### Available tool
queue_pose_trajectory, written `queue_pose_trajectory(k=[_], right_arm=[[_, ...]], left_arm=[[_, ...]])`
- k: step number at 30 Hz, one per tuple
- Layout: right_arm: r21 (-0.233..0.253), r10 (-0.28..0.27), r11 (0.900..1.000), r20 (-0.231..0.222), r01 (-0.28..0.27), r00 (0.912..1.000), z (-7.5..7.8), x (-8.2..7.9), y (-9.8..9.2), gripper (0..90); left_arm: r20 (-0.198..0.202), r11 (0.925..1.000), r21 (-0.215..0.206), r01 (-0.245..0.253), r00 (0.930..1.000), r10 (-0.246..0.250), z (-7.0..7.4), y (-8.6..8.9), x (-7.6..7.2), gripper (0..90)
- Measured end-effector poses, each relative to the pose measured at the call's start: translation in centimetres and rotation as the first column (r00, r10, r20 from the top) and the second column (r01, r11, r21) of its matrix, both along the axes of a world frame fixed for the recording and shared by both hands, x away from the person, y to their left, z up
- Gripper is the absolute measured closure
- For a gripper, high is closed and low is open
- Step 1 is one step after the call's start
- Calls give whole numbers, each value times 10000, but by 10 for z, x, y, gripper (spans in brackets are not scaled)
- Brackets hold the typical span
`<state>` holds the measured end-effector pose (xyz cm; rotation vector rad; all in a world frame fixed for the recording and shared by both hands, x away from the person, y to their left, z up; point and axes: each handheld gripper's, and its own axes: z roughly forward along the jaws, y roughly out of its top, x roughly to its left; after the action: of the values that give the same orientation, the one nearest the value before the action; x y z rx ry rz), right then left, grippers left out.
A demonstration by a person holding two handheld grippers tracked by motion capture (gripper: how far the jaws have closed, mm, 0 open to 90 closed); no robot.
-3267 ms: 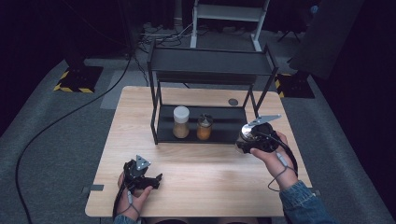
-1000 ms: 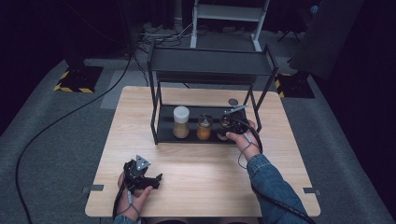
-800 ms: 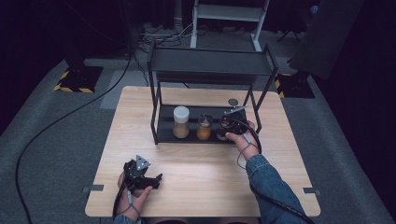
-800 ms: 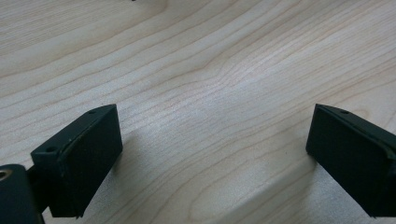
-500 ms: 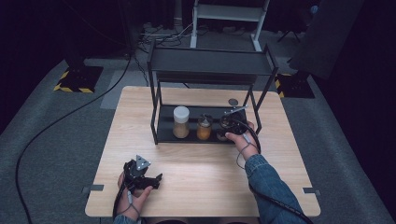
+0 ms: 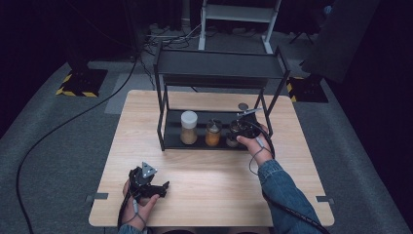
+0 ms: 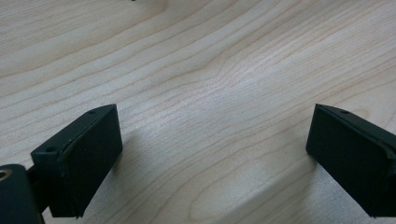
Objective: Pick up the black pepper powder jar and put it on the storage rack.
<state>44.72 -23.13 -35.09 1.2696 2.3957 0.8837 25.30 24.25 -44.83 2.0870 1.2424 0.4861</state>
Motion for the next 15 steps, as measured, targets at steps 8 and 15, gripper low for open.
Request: queue_pose_trajectory(k=[8, 15], right_arm=[[129, 122, 9998, 512, -128, 9986, 23, -18, -6, 102], [217, 277, 9993, 794, -295, 9965, 39, -34, -13, 88]], left_arm=[[6, 10000, 17, 14, 10000, -14, 0, 0, 0, 34], [13, 10000, -8, 6, 10000, -6, 0, 0, 0, 34]])
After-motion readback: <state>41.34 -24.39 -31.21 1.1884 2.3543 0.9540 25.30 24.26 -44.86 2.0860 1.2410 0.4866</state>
